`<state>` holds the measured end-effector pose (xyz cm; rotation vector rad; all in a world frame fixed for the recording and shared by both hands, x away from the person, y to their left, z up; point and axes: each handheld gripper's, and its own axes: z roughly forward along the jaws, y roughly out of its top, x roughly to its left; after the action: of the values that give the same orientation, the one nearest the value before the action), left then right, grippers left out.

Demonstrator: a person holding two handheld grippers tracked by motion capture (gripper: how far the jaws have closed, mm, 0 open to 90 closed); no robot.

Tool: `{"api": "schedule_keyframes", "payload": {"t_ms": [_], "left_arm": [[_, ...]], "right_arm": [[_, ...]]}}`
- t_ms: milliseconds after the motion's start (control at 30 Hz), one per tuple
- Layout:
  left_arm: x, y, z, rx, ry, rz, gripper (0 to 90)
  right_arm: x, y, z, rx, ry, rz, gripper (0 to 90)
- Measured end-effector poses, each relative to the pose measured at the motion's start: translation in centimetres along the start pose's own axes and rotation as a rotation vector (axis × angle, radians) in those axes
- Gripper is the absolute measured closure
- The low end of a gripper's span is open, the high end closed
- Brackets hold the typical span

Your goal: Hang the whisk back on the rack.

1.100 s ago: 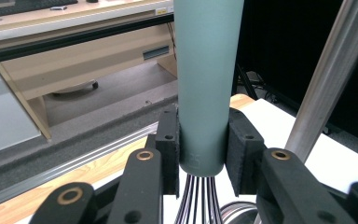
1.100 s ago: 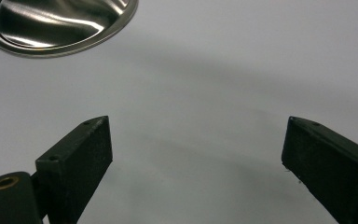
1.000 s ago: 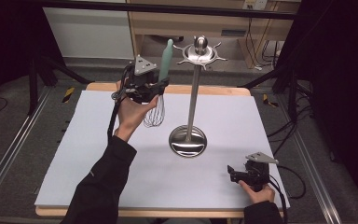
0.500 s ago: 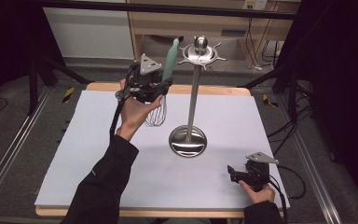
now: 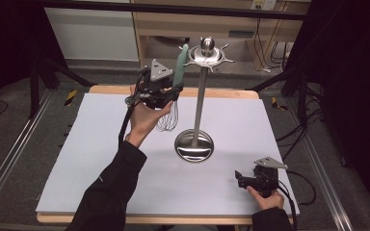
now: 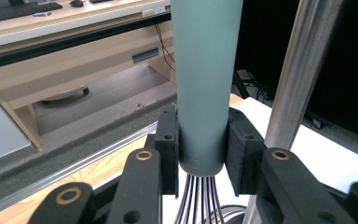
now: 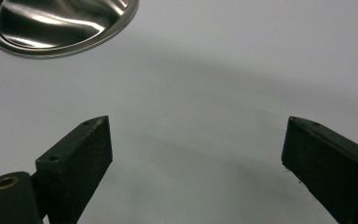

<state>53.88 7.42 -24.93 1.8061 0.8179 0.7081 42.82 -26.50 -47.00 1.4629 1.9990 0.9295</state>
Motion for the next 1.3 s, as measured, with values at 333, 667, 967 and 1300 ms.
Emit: {"api": "schedule_keyframes", "payload": {"t_ms": [333,667,967,1300], "left_arm": [[-0.5,-0.2,0.7,-0.018,0.024,-0.011,67.9],[-0.7,-0.1,1.0,-0.047,0.030,-0.011,67.1],[-0.5,-0.4,0.6,-0.049,0.031,-0.011,62.2],[0.2,-2.9,-2.0,-0.067,0.020,0.005,47.9]], "right_arm": [[0.0,0.0,0.0,-0.001,0.002,0.004,8.9],[0.0,0.0,0.0,-0.004,0.003,-0.002,9.0],[0.0,0.0,0.0,-0.004,0.001,-0.003,9.0],[0.1,0.0,0.0,0.000,-0.003,0.010,8.9]]}}
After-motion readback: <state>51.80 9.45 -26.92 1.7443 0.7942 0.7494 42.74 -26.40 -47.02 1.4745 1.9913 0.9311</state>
